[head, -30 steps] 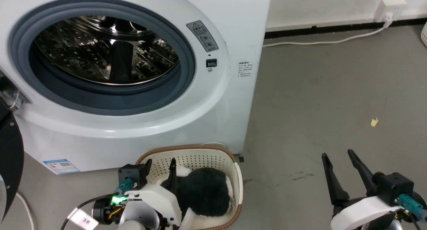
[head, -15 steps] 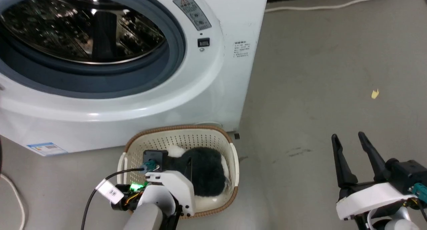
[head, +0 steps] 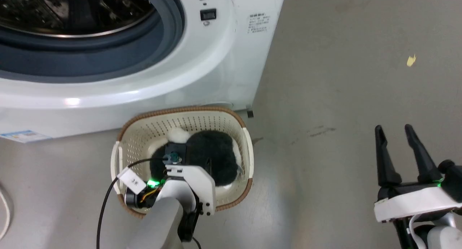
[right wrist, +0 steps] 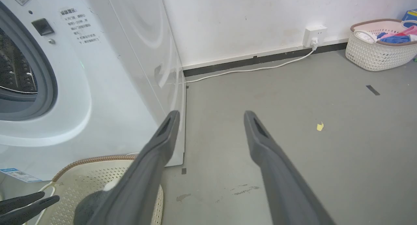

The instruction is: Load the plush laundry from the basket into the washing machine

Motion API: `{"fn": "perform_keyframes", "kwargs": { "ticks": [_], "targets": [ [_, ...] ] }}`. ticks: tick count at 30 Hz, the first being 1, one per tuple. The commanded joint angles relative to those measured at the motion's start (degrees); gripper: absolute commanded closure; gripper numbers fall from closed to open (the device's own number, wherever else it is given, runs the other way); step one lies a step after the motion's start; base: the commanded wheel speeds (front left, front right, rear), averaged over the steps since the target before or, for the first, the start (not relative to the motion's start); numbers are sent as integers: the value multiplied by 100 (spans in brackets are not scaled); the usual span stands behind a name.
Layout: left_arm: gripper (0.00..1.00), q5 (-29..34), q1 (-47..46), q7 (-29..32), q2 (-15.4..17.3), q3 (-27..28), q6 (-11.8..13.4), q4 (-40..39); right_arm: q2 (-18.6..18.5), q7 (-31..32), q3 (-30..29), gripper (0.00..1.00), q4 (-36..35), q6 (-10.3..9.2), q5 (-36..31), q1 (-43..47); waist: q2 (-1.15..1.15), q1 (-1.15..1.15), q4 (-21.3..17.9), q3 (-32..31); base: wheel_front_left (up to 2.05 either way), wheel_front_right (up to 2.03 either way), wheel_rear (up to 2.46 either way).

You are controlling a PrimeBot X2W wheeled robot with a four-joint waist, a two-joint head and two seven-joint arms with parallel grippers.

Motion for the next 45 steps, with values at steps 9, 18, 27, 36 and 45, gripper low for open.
{"fn": "perform_keyframes", "kwargs": {
  "ticks": [9, 18, 27, 36, 45],
  "targets": [
    [0, -290, -765, -53, 12, -433, 193, 696, 10, -101, -166, 0, -270, -4, 213, -268, -1, -1, -76, 796, 0, 0, 0],
    [0, -494, -1461, -236, 9, -874, 434, 1365, 11, -229, -333, 0, -428, -4, 505, -347, -1, -1, -243, 1455, 0, 0, 0],
    [0, -662, -2051, -487, 19, -1273, 701, 1956, 12, -374, -407, 0, -490, -4, 786, -447, -1, -1, -469, 2036, 0, 0, 0],
    [0, -784, -2662, -669, 144, -1686, 1113, 2586, 13, -533, -457, 0, -531, -5, 1069, -449, -1, -1, -647, 2551, 0, 0, 0],
    [0, -1132, -3192, -511, 140, -1960, 1393, 3163, 14, -660, -506, 0, -664, -5, 1307, -503, -1, -1, -720, 3034, 0, 0, 0]
  ]
}}
